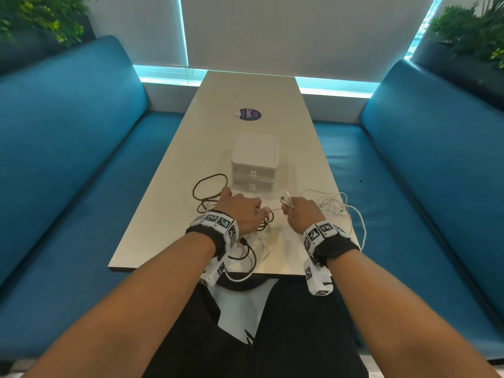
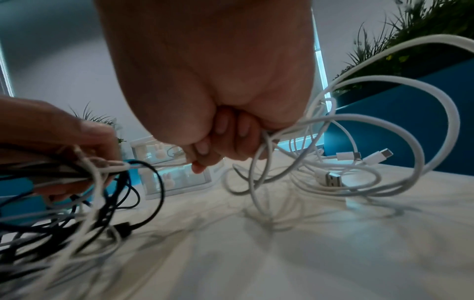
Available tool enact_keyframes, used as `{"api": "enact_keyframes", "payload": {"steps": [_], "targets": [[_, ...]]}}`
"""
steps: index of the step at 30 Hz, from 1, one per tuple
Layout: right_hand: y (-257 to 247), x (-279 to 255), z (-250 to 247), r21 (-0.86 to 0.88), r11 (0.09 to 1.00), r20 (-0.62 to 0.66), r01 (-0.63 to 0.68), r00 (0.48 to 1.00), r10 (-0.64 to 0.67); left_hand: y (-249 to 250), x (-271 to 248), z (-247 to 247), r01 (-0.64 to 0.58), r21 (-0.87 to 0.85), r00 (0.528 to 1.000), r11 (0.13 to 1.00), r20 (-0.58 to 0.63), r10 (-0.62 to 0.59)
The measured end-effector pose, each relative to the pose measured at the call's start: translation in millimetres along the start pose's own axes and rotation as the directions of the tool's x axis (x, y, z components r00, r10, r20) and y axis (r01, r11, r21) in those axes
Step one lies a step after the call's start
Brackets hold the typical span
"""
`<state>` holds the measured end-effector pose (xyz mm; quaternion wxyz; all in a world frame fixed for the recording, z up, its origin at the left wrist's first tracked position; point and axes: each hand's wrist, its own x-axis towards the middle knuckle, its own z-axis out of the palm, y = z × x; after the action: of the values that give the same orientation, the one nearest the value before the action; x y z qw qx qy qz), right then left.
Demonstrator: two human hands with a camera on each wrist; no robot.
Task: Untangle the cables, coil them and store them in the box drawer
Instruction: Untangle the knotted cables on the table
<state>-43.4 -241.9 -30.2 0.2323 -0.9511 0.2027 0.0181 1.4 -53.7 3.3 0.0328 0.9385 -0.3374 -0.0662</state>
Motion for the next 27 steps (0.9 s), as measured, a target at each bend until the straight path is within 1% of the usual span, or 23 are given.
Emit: {"api": "enact_keyframes", "payload": {"steps": [2,4,6,7,10,15,19,23,27], "targets": [[-2,0,-1,-0.029,1.000,-0.018,-0.010,1.000,0.010,0,-1,-4,-0.047,0.040,0.997,0.998,-0.066,0.050],[-2,1,-3,-0.051,0.998,-0.034,-0.036,0.999,0.034,-6,1,1,-0.102,0.136,0.987,0.985,-0.109,0.118],[0,3,-4,-0.043,0.998,-0.035,-0.036,0.999,0.034,-16,3,8,-0.134,0.217,0.980,0.967,-0.116,0.161],[1,3,-4,-0.029,0.999,-0.028,-0.023,0.999,0.022,-19,4,12,-0.136,0.220,0.980,0.966,-0.111,0.164],[-2,1,-2,-0.004,1.000,-0.017,0.030,0.999,-0.030,-19,6,17,-0.107,0.163,0.987,0.981,-0.104,0.125],[-8,-4,-2,0.018,0.997,0.004,0.073,0.997,-0.073,-18,10,16,-0.039,0.238,0.990,0.970,-0.119,0.069],[-3,1,-3,0.005,0.999,0.000,0.041,0.999,-0.041,-27,11,12,-0.049,0.237,0.990,0.970,-0.116,0.078],[1,6,-5,-0.012,1.000,-0.030,-0.006,1.000,0.006,-33,9,16,-0.029,0.221,0.988,0.975,-0.140,0.061],[-4,6,-5,0.007,1.000,-0.045,0.006,0.999,-0.006,-31,9,21,0.003,0.212,0.988,0.977,-0.151,0.030]]}}
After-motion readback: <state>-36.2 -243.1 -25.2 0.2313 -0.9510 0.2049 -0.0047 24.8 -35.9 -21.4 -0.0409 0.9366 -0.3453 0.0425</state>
